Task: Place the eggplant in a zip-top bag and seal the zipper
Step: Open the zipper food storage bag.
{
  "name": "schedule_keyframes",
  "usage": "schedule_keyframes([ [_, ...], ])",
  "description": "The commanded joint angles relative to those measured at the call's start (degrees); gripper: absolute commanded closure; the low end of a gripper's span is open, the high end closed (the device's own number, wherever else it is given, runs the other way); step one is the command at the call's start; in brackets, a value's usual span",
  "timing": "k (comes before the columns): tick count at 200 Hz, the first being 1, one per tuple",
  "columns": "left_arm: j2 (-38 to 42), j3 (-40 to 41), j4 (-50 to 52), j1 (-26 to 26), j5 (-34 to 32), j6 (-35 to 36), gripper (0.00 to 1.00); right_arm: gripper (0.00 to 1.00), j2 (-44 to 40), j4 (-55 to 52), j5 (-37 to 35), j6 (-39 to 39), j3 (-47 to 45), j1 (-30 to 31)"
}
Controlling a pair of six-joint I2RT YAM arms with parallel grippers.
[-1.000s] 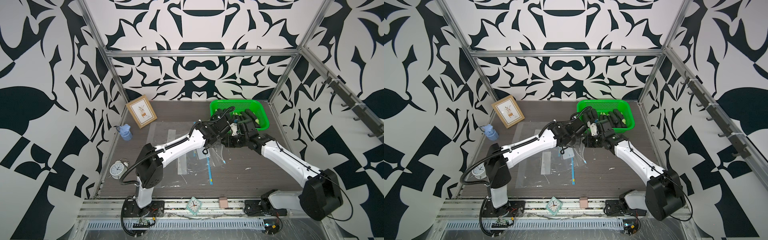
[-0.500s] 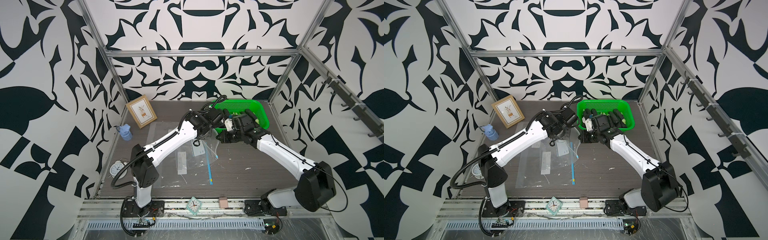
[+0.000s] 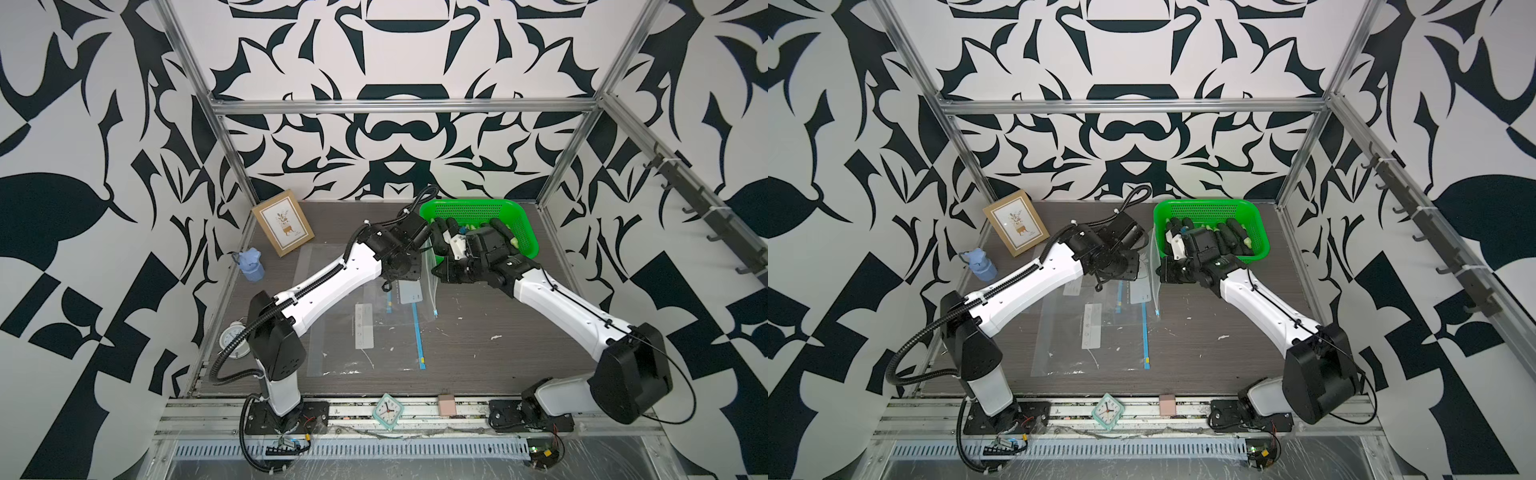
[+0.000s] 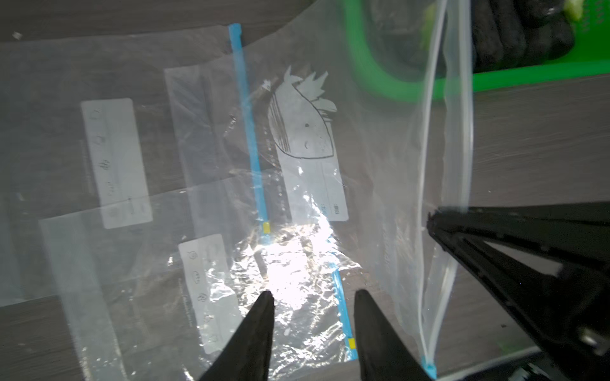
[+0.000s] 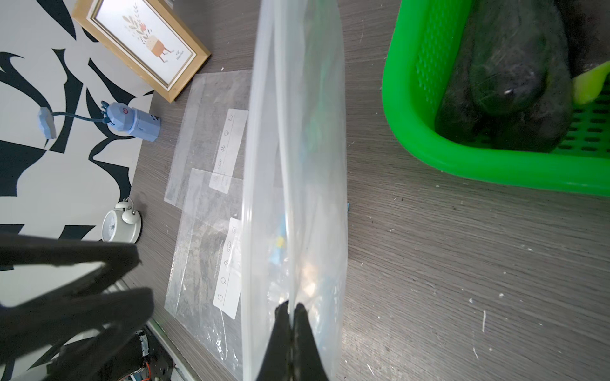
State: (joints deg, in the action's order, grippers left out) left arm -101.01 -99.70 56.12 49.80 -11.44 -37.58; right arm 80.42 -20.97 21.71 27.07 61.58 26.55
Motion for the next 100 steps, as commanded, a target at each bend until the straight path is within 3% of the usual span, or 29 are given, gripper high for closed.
schedule_keyframes([
  [1, 2.03, 1.10, -6.46, 0.05, 5.64, -1.54, 0.55, 1.00, -0.77, 2.33, -0.09, 0.88, 1.72, 0.91],
  [100, -4.31, -2.43, -5.36, -0.58, 3.93, 0.73, 0.61, 1.00, -1.11, 2.97, -0.80, 1.59, 1.88, 3.68],
])
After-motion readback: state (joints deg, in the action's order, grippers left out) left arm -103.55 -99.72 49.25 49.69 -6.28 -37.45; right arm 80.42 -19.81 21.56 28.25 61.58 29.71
